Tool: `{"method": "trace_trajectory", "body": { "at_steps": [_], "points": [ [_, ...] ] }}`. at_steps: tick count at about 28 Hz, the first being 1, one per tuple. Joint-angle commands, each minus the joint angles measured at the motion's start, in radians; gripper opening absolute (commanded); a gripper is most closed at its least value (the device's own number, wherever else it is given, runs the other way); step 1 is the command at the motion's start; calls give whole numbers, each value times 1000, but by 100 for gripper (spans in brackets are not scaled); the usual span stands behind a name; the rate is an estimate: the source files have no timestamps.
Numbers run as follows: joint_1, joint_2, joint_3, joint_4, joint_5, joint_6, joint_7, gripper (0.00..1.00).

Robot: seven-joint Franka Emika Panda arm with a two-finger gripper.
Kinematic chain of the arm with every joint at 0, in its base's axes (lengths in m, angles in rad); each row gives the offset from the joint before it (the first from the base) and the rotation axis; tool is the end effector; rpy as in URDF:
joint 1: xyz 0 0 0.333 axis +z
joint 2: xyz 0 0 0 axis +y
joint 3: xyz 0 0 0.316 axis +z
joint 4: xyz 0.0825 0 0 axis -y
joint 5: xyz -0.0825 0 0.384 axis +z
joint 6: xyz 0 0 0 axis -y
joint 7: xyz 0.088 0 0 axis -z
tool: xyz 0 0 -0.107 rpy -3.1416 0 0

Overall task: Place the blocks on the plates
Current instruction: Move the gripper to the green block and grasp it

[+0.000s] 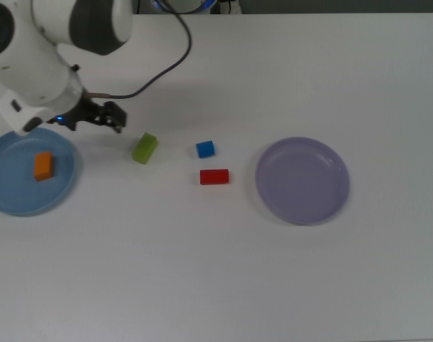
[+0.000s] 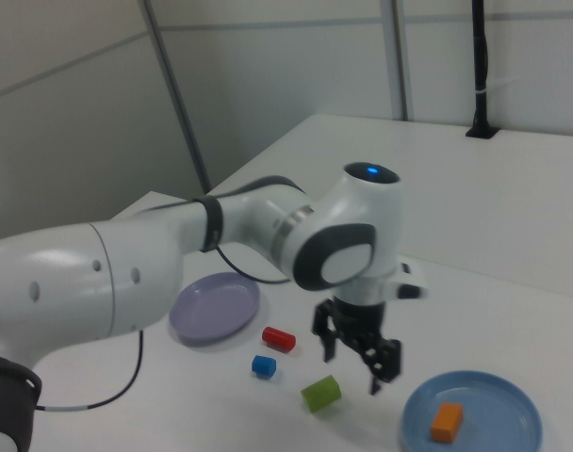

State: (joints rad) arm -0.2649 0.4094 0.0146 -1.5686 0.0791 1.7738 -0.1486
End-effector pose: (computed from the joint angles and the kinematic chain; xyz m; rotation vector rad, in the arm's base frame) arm 0.6325 -0.1558 0.3914 -3.0027 0.1897 0.2777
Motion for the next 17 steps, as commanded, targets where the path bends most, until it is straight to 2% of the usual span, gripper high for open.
{"method": "trace_trajectory", "body": {
  "at_steps": [1, 2, 5, 8, 11, 15, 17],
  "points": [
    [68, -17, -7, -62, 33, 6, 170, 100],
    [96, -8, -7, -67, 31, 18, 234, 100],
    [130, 22, -8, -86, 18, 68, 306, 98],
    [142, 29, -8, -114, -16, 123, 339, 88],
    [144, 31, -8, -125, -27, 137, 339, 80],
    [144, 49, -8, -125, -38, 159, 339, 61],
    [144, 51, -8, -125, -56, 161, 339, 46]
  ]
}}
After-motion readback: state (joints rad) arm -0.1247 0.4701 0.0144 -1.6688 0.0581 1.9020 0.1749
